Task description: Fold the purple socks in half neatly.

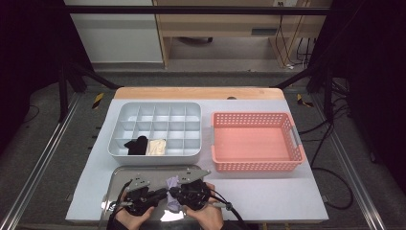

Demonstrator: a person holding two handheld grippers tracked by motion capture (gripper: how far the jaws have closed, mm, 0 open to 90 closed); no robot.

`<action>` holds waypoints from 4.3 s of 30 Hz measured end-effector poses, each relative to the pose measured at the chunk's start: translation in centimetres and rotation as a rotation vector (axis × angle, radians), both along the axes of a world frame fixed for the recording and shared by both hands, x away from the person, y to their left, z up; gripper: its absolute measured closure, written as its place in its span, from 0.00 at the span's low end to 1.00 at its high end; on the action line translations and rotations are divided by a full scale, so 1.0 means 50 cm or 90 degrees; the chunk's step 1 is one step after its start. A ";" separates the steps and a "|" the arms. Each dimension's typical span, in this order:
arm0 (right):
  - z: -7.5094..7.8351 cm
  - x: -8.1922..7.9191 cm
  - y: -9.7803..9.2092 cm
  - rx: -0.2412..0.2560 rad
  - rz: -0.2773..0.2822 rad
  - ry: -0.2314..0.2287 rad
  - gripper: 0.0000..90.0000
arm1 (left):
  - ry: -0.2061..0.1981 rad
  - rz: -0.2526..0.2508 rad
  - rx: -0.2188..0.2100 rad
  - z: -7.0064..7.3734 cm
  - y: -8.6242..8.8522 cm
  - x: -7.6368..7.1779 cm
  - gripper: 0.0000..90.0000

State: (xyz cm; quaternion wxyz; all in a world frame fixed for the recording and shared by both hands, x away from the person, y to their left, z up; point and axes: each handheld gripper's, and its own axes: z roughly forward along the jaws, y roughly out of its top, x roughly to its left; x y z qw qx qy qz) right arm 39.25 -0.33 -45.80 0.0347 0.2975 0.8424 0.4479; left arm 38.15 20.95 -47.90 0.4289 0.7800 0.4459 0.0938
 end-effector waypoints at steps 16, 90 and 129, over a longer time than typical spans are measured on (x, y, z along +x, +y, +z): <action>-0.023 -0.010 0.012 0.014 0.011 -0.011 0.96 | -0.084 -0.024 -0.016 0.060 -0.030 0.026 0.63; -0.043 -0.025 -0.092 -0.011 -0.067 0.016 0.91 | 0.042 -0.109 -0.034 -0.007 -0.064 -0.037 0.68; 0.000 -0.027 -0.360 -0.037 -0.317 -0.077 0.54 | -0.049 -0.050 -0.072 0.109 0.005 0.013 0.70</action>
